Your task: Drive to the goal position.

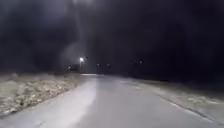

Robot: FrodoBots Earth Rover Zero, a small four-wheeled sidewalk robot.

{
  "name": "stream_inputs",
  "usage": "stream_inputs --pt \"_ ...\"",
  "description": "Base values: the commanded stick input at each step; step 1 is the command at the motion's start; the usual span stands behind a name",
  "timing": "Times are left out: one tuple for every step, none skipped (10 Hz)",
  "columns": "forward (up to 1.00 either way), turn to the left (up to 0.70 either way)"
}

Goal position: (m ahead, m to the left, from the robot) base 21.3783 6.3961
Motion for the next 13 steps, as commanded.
stream_inputs --pt "1.00 0.15" --pt "1.00 0.13" --pt "1.00 0.08" --pt "1.00 0.05" --pt "1.00 0.05" --pt "1.00 0.07" --pt "1.00 0.11" --pt "1.00 0.13" --pt "1.00 0.11" --pt "1.00 0.08" --pt "1.00 0.07" --pt "1.00 0.07" --pt "1.00 0.08"
